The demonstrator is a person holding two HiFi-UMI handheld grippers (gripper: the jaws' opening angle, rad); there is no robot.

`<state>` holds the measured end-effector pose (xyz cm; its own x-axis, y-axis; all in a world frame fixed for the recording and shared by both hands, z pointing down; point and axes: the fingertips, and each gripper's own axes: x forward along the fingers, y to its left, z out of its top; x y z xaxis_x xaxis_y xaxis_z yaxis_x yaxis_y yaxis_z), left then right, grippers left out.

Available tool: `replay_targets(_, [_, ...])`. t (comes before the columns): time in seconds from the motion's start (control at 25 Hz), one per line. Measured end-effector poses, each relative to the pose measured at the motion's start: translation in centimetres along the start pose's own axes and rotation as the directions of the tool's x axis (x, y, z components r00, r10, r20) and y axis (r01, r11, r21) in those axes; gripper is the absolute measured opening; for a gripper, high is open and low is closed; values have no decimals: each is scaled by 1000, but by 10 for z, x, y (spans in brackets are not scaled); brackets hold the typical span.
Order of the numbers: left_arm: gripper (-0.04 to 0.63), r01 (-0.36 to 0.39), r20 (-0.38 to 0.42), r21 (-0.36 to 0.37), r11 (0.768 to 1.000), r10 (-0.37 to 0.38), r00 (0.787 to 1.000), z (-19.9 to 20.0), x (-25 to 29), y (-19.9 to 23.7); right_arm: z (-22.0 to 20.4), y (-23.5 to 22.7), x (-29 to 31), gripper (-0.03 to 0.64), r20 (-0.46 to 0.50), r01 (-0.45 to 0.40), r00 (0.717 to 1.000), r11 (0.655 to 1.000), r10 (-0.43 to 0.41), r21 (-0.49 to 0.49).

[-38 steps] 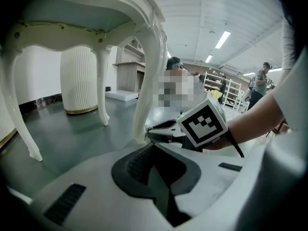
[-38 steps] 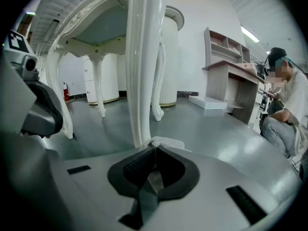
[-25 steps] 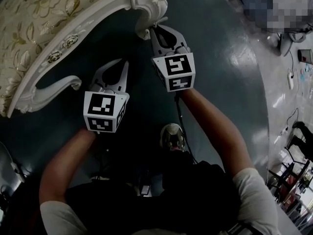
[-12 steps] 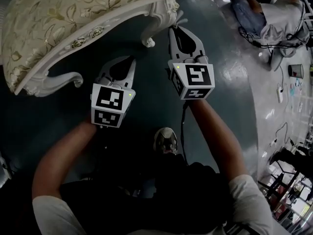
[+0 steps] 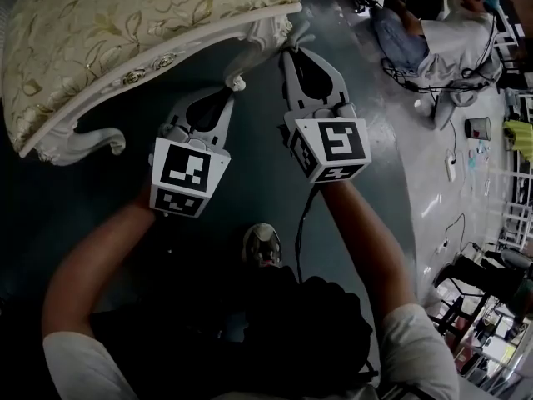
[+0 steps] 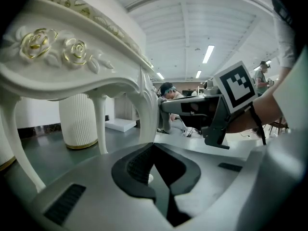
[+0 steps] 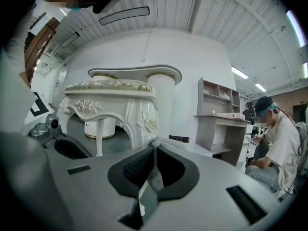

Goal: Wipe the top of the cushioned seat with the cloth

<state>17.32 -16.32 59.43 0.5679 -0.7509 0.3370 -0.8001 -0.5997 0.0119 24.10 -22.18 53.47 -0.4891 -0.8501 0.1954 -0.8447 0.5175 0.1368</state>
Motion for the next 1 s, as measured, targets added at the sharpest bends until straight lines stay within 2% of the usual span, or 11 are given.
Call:
replay_targets(0.24, [14,0,-7,-23,1000,0,1000,0,-3,4,30,4,0,28,36,-23,999,1000,23,-12])
replay_targets(0.64, [14,-12,17,-64,998,13,1000,1,-9,20,38,7,-4,28,49,-13,999,1000,14,-21])
replay_targets(0.76, [14,-11,19,-81,997,12,1000,-2,-19,16,37,11,-7,28,39,-42,998,999,43,-28])
replay_targets(0.88, [14,-31,59,-29,999,32,998,9,-21,17,44,9,-1,28,36,-57,998,997,59,-56])
replay_targets(1.0, [14,-27,71,-70,997,32,997,16,-27,9,46,10,4,28,-12,-67,998,993,66,-101])
